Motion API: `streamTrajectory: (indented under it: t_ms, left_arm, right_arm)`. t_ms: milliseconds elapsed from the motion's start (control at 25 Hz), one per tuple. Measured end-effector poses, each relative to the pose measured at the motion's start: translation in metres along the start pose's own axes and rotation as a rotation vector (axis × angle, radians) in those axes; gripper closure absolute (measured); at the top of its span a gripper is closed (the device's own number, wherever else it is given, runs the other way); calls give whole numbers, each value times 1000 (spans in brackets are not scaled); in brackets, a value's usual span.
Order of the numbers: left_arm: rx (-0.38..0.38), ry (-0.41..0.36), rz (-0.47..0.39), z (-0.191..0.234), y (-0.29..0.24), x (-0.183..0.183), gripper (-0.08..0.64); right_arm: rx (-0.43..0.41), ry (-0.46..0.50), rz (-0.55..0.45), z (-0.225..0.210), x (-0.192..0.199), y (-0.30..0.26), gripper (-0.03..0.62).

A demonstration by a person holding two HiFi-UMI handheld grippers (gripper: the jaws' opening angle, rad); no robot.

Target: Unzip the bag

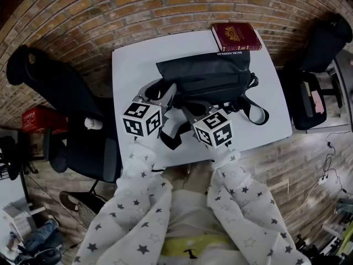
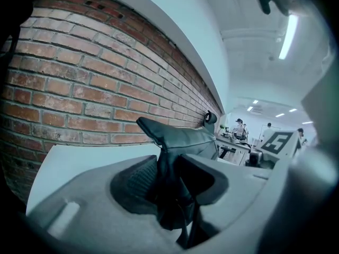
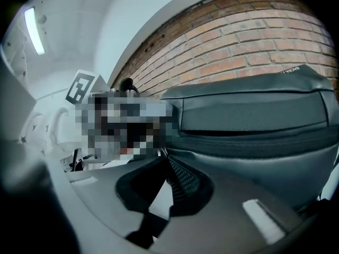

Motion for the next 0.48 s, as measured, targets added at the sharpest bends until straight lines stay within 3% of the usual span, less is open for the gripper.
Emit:
streamTrajectory:
  t_ms: [480]
  left_arm:
    - [-15, -6, -6, 1, 2, 1, 425]
  right_arm:
    - [75, 19, 18, -21, -5, 9, 574]
Point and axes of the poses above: the fingertips, and each gripper's own axes: y backward along the fingers, z to its left, x out of its underside, the point moved 6 cm from there along y, backward along the fingers, and after that the axes turned 8 degrees about x, right-handed, at the moved point
